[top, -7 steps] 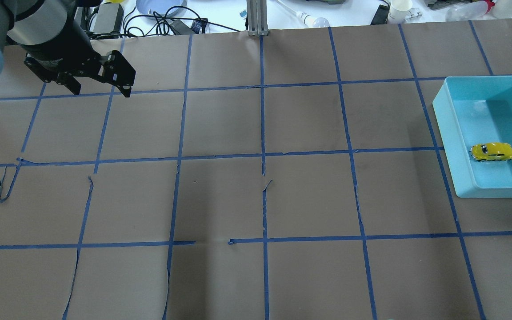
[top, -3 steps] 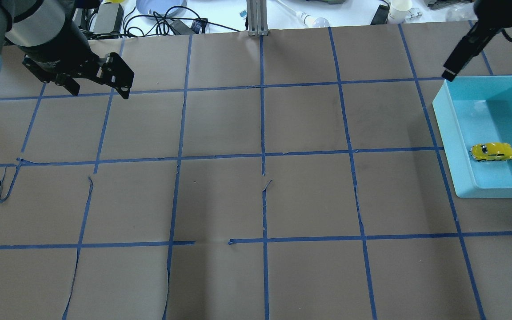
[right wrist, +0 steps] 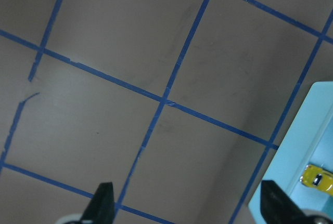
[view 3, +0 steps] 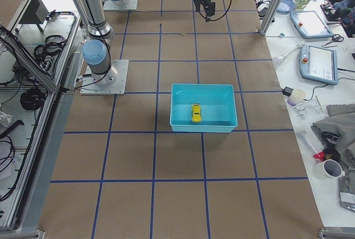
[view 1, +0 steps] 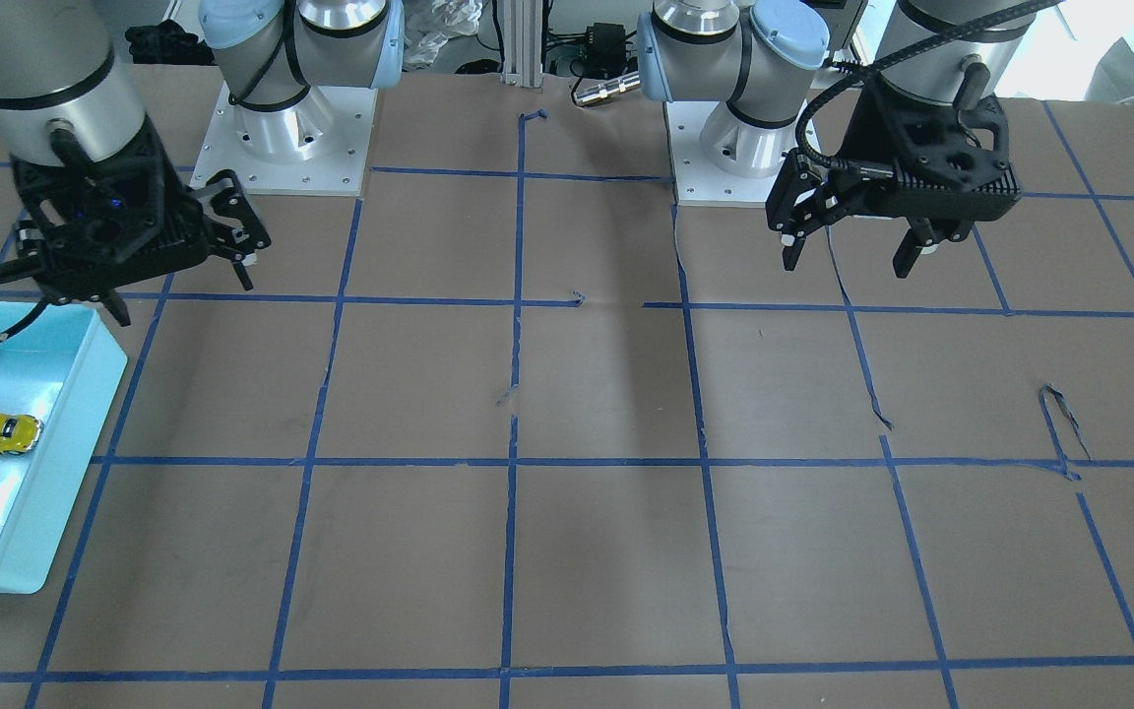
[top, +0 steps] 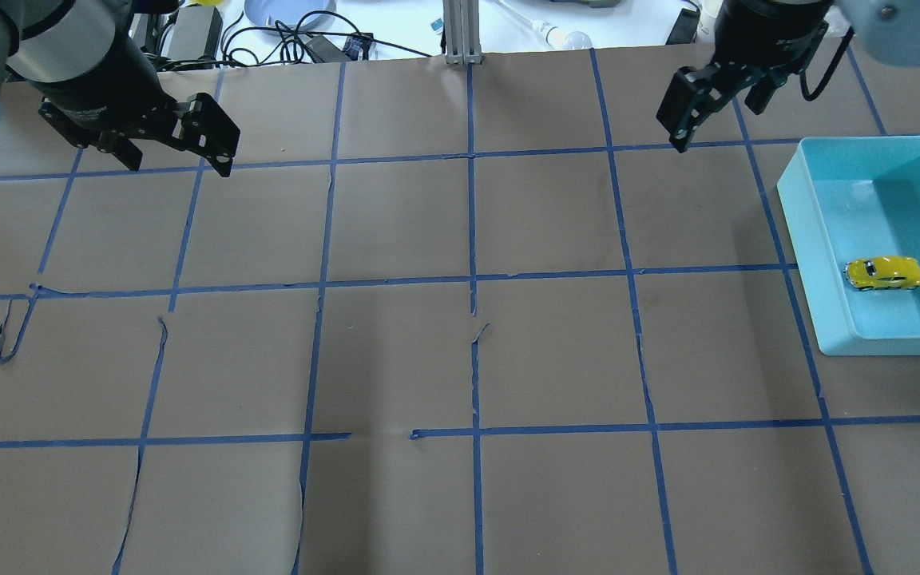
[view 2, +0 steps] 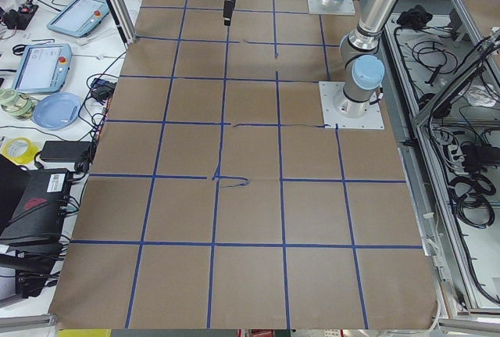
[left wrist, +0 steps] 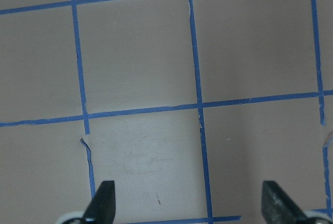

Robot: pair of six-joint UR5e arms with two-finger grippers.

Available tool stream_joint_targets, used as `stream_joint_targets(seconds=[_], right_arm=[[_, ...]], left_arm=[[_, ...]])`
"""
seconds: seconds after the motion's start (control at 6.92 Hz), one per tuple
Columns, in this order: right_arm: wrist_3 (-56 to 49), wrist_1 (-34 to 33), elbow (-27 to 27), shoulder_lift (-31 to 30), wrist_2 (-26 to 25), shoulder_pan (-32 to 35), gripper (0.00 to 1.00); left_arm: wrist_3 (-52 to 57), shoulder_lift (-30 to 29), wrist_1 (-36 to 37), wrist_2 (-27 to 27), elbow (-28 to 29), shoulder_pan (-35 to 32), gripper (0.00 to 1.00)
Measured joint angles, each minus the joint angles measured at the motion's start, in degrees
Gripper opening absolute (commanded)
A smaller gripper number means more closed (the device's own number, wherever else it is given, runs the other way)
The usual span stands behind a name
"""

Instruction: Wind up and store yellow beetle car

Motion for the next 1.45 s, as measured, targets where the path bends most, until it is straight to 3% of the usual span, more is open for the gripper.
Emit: stream_joint_targets(seconds=[0.43, 1.45], right_arm=[[20.9, 0.3, 0.7, -2.6, 0.5, 2.9, 1.00], [25.9, -1.7, 3.6, -5.0, 1.9, 2.9, 1.00]], left_arm=[[-0.1, -0.1, 0.0, 0.0, 0.2, -0.1, 1.00], [-0.6, -0.5, 0.1, -1.1, 0.6, -0.5, 1.00]])
